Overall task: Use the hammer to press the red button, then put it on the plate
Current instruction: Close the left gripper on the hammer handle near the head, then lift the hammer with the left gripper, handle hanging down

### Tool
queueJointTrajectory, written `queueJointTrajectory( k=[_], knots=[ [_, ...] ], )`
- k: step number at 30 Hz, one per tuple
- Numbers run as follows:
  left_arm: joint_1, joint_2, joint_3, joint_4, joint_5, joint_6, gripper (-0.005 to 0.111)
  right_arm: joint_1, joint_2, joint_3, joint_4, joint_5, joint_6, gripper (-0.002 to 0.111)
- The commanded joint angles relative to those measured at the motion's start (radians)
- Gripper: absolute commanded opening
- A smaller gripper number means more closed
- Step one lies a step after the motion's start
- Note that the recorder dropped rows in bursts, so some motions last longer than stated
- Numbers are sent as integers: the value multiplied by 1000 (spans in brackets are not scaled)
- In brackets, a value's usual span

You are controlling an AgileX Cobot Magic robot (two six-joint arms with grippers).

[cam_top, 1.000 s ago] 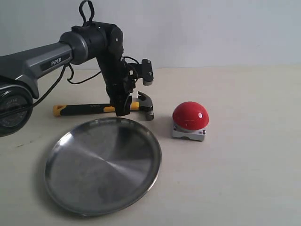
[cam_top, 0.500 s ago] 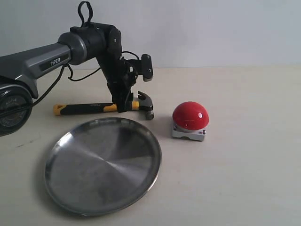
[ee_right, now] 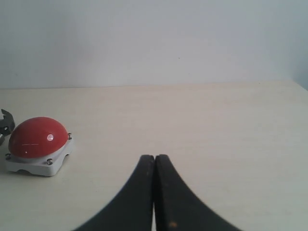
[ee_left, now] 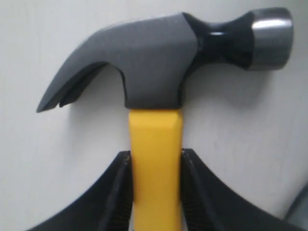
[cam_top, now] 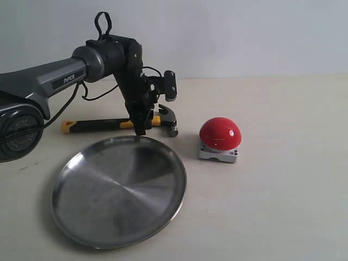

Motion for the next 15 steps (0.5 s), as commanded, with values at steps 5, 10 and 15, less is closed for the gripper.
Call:
queueJointTrajectory(
  k=[5,10,15],
  knots=[
    [2,9,6,50,-34,-29,0,-5,-5,5,-6,-5,-2,0],
    [2,-23,6,107,-80,-122,0,-5,-5,5,-6,-5,-2,0],
    [2,-48,6,109,-96,-165,0,-5,-5,5,-6,-5,-2,0]
  ],
)
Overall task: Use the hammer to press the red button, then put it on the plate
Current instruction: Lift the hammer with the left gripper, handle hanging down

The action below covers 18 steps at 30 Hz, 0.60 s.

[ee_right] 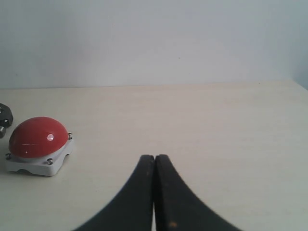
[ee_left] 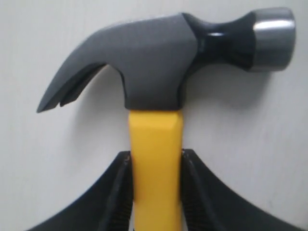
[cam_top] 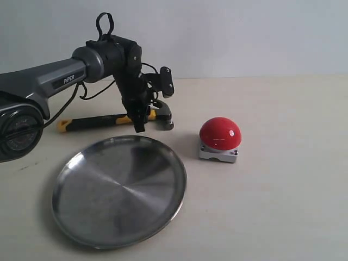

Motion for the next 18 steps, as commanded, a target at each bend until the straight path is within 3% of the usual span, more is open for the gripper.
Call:
queueJointTrajectory(
  k=[1,8,18],
  knots=[
    [2,-51,1,14,-47,-63,0,-5,-5,5,-6,-5,-2,0],
    [2,-97,1,114,-117,-230,0,-5,-5,5,-6,-5,-2,0],
    [2,-161,1,124,-89,-333,0,-5,-5,5,-6,-5,-2,0]
  ],
)
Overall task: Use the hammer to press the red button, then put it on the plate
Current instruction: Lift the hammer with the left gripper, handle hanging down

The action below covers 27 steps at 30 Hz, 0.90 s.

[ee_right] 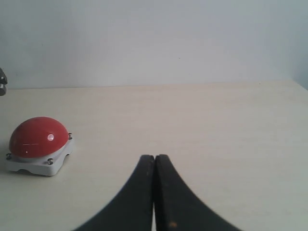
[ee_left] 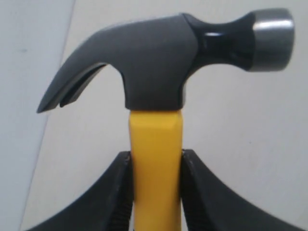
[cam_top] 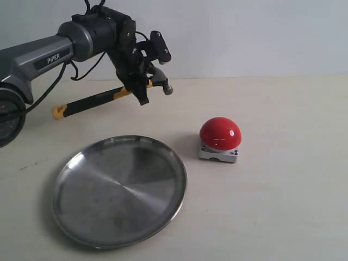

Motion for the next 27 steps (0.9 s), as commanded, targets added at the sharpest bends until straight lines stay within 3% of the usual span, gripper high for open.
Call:
queueJointTrajectory(
  k=[1,15,27],
  knots=[
    [2,-58,-7,17,-2,-78,0,-5,-5,5,-6,-5,-2,0],
    [-2,-158,-7,129,183,-424,0,-5,-5,5,-6,-5,-2,0],
    [-131,-192,69,371,267,-691,0,-5,-5,5,-6,-5,-2,0]
  ],
)
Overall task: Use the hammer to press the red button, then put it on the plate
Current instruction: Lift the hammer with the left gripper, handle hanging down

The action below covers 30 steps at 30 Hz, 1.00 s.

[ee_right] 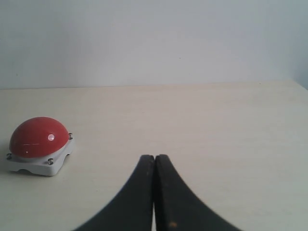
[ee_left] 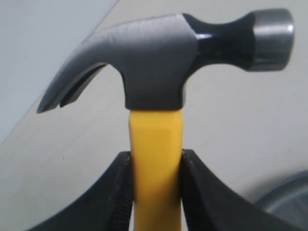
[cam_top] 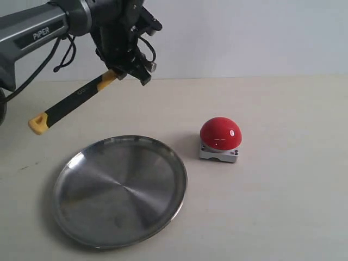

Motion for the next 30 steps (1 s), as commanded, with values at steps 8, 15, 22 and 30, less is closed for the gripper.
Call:
queueJointTrajectory(
  k=[8,15,22,30],
  knots=[
    [-106,-214,279,174,-74,-335,0,-5,-5,5,-6,-5,-2,0],
    [-153,-430,688,423,-287,-692,0,-5,-5,5,-6,-5,-2,0],
    [-162,-729,1167,968,-657,-1525,0,-5,-5,5,-6,-5,-2,0],
    [-162,-959,1400,1289,-620,-2041,0,-5,-5,5,-6,-5,-2,0]
  ],
)
